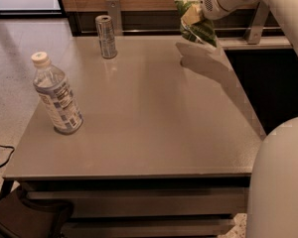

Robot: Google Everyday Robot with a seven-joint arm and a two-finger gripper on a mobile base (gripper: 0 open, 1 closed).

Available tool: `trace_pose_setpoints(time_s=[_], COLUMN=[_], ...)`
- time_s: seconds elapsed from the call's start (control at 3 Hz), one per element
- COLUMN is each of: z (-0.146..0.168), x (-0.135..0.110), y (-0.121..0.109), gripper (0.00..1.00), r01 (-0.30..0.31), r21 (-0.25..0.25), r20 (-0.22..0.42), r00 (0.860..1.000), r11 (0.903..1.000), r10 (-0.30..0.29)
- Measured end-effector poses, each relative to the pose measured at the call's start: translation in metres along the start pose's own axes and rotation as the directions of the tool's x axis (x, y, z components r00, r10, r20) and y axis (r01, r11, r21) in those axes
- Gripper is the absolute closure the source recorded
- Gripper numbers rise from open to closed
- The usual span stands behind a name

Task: Pick green jalapeno chip bag

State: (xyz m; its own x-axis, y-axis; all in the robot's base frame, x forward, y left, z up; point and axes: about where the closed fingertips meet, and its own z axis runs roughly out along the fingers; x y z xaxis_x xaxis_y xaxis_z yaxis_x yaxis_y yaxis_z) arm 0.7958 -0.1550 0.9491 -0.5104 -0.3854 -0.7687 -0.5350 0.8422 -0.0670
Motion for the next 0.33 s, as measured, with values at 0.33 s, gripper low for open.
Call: trace_pose_setpoints(time_s=[0.33], z=[-0.01], x=[-0.0123], y=[0.0039], gripper=[1.0], r01=[0.028], r21=[-0.025], r20=[0.043], r00=[0.999], r11=[0.9993], r10=[-0.027])
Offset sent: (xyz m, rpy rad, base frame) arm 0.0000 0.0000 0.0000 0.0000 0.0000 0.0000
